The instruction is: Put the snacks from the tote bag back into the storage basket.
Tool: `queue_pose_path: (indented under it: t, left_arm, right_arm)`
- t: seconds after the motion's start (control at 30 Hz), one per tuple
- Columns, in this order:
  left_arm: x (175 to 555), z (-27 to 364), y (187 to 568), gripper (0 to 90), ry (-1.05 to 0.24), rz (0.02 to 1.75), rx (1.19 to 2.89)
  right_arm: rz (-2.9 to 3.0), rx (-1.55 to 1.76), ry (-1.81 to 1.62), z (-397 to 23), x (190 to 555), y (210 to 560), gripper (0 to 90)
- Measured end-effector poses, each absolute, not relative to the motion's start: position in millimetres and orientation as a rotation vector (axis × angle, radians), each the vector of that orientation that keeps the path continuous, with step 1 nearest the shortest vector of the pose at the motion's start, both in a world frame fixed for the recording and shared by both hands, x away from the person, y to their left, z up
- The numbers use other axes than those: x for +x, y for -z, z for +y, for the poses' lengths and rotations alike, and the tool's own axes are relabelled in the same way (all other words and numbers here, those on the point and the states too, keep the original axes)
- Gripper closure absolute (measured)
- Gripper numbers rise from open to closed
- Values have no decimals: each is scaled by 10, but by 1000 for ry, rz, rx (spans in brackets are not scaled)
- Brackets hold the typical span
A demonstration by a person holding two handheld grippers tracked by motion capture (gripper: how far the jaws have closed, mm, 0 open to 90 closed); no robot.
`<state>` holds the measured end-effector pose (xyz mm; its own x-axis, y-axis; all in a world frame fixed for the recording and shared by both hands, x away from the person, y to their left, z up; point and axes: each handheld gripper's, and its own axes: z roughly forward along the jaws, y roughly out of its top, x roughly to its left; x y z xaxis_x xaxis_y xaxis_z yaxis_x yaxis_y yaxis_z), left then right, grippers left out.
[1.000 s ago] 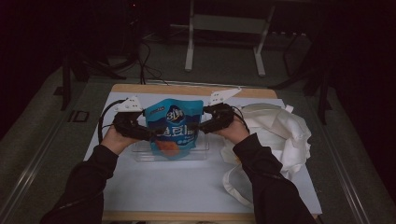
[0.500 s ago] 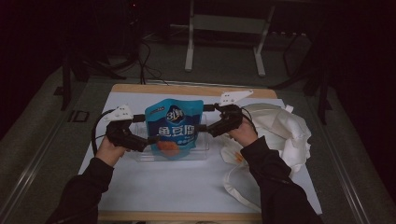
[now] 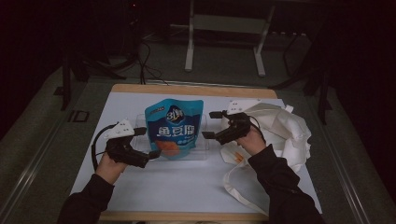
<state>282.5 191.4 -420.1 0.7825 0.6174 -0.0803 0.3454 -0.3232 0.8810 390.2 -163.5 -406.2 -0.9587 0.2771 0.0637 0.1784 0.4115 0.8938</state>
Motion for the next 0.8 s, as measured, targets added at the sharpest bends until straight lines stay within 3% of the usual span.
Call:
queue_pose_path:
  t: [0.4,0.8]
  left_arm:
    - [2505,1741,4314,14,-315,671,1961]
    - [2450,1422,4351,15,-214,566,1981]
  right_arm:
    - [2542,461,-1583,-1895,3667,4145,144]
    - [2520,448,-1597,-2156,3380,4211,144]
